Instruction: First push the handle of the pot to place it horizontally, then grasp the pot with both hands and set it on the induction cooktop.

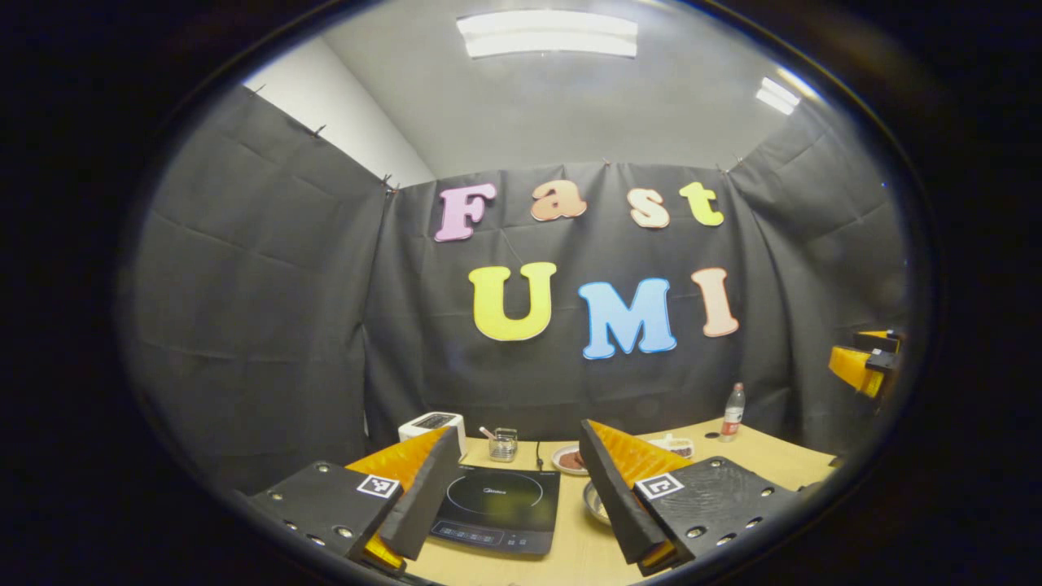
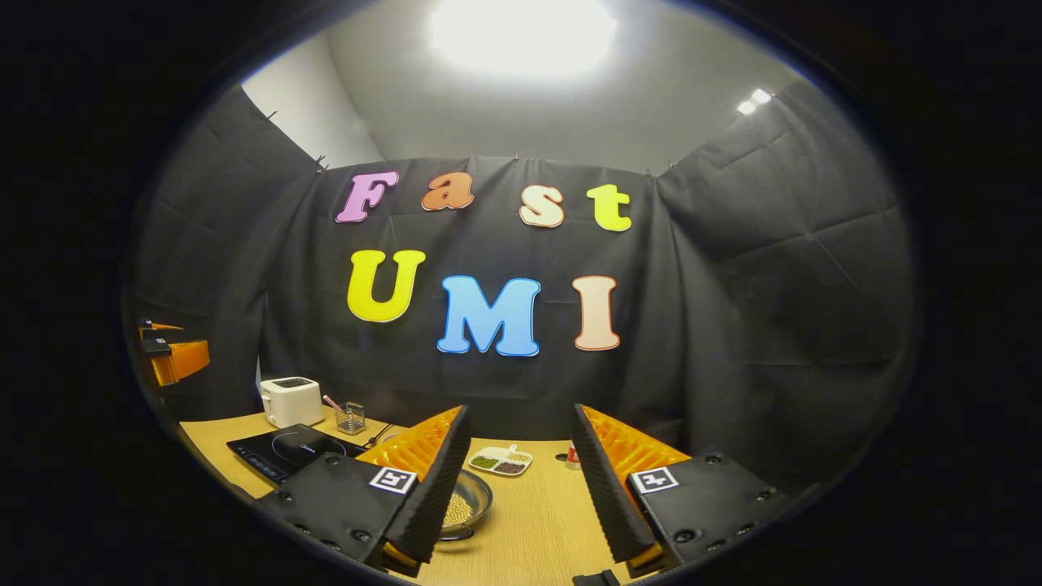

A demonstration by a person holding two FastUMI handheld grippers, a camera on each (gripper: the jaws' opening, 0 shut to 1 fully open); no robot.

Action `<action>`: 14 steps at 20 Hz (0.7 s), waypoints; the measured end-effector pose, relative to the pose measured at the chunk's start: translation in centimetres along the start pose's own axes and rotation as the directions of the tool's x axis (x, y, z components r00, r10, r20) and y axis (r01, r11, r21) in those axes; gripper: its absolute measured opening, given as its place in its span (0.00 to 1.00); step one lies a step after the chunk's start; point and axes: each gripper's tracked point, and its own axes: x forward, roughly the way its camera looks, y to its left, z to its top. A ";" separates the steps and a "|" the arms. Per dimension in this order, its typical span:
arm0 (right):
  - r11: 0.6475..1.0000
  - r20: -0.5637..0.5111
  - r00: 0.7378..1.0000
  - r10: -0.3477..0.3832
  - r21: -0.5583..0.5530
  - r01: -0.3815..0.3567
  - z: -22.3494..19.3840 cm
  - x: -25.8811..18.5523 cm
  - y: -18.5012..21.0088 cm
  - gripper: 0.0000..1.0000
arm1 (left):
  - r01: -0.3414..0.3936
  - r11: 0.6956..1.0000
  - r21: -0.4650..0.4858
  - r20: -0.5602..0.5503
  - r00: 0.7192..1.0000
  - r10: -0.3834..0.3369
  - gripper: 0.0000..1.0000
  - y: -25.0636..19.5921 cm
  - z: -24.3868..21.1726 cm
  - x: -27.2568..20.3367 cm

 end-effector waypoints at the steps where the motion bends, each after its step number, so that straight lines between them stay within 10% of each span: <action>1: 1.000 0.002 1.000 0.000 -0.004 0.000 0.0 -0.1 0.1 0.72 | -0.001 1.000 0.002 0.000 1.000 0.001 0.87 0.1 -0.1 0.0; 6: 1.000 -0.002 1.000 -0.003 -0.025 0.003 -0.3 0.0 0.7 0.63 | -0.006 1.000 0.007 0.004 1.000 0.006 0.87 0.9 0.1 0.1; 14: 1.000 -0.028 1.000 0.003 -0.020 -0.004 -0.5 0.4 1.7 0.14 | -0.005 1.000 0.011 0.020 1.000 0.005 0.87 2.2 0.6 0.7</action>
